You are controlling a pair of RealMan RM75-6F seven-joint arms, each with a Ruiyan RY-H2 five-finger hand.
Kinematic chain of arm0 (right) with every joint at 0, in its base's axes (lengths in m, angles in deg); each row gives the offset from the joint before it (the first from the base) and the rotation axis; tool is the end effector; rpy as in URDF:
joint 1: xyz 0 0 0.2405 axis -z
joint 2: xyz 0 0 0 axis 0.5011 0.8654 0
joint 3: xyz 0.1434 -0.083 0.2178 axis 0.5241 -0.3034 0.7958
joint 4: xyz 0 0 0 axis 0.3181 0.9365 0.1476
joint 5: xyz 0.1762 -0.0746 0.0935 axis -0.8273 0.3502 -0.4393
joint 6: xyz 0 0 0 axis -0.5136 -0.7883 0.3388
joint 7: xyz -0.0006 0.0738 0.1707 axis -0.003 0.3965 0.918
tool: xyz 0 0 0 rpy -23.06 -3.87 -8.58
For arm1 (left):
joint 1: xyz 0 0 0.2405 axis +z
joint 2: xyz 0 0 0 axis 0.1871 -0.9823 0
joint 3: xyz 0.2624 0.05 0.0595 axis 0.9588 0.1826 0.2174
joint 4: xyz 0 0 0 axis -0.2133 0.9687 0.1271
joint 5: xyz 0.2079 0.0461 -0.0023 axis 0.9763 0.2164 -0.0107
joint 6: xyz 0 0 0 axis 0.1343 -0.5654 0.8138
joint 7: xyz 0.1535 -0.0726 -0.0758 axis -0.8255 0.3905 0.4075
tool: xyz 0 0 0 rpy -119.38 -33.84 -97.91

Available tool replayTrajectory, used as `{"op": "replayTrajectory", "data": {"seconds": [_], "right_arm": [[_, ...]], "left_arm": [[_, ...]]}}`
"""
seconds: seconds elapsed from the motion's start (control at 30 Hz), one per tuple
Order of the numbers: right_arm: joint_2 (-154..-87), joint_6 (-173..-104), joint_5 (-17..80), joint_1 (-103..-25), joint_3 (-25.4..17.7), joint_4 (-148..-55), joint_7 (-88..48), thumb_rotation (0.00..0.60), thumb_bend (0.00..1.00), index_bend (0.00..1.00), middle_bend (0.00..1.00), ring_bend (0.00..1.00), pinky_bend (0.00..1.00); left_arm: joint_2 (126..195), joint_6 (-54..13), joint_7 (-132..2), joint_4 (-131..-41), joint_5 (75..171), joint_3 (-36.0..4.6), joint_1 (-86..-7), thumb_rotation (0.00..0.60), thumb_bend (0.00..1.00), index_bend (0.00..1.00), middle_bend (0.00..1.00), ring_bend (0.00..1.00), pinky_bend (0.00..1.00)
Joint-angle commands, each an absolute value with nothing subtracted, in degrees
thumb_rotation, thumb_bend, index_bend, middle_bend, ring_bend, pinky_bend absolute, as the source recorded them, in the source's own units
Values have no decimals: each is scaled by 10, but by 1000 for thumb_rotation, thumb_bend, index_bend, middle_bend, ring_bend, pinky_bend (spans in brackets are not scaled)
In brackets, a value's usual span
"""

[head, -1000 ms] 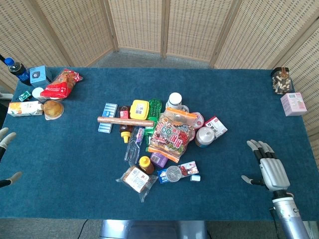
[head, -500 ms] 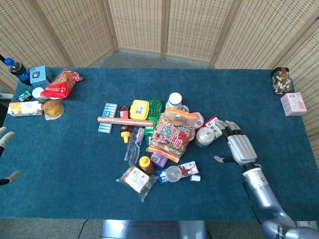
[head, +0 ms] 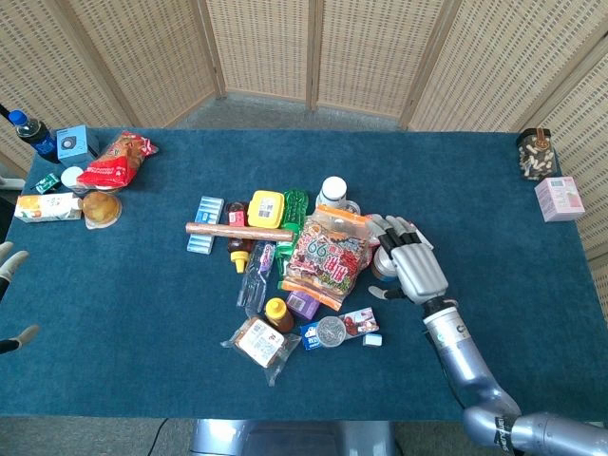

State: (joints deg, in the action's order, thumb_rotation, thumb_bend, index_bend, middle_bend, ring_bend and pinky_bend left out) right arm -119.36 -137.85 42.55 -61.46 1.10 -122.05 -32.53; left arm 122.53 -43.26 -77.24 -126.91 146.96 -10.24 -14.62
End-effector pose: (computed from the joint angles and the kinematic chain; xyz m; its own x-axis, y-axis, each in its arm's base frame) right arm -0.1563 -0.3678 0.0354 0.2261 -0.1356 0.9646 -0.9281 -0.3306 0.1711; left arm -0.2693 0.2135 0.2375 0.5553 -0.0105 0.8316 0.8317 0.0047 -0.5553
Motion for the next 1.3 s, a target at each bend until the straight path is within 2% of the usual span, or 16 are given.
{"op": "replayTrajectory", "data": {"seconds": [0.03, 0.57, 0.9, 0.97, 1.0, 1.03, 1.13, 1.23, 1.3], "right_arm": [[-1200, -1378, 420, -623, 14, -1223, -336, 600, 0, 0, 0, 0, 0], [-1251, -1366, 447, -669, -8, -1210, -370, 600, 0, 0, 0, 0, 0], [-1311, -1400, 495, -681, -21, -1132, -329, 600, 0, 9, 17, 0, 25], [-1317, -1403, 502, -681, -25, -1121, -316, 600, 0, 54, 136, 16, 123], [-1320, -1407, 508, -681, -27, -1114, -307, 600, 0, 103, 241, 57, 191], [-1323, -1410, 513, -681, -29, -1108, -300, 600, 0, 176, 357, 133, 268], [-1330, -1418, 523, -680, -32, -1095, -284, 600, 0, 352, 561, 306, 430], [-1332, -1425, 527, -679, -34, -1092, -277, 600, 0, 428, 657, 386, 515], [-1329, -1429, 528, -677, -34, -1095, -277, 600, 2, 440, 679, 403, 535]], "left_arm": [[1225, -433, -772, -1269, 1470, -102, -146, 600, 42, 112, 0, 0, 0], [1225, -434, -771, -1267, 1469, -103, -146, 600, 42, 111, 0, 0, 0], [1222, -438, -765, -1269, 1471, -103, -144, 600, 40, 112, 0, 0, 0], [1221, -438, -765, -1269, 1472, -103, -144, 600, 42, 112, 0, 0, 0], [1221, -439, -764, -1270, 1472, -103, -144, 600, 43, 112, 0, 0, 0], [1221, -439, -764, -1270, 1472, -103, -144, 600, 43, 112, 0, 0, 0], [1221, -440, -765, -1270, 1472, -103, -143, 600, 43, 112, 0, 0, 0], [1221, -439, -765, -1270, 1472, -103, -143, 600, 43, 111, 0, 0, 0], [1222, -440, -766, -1270, 1472, -103, -143, 600, 43, 112, 0, 0, 0]]}}
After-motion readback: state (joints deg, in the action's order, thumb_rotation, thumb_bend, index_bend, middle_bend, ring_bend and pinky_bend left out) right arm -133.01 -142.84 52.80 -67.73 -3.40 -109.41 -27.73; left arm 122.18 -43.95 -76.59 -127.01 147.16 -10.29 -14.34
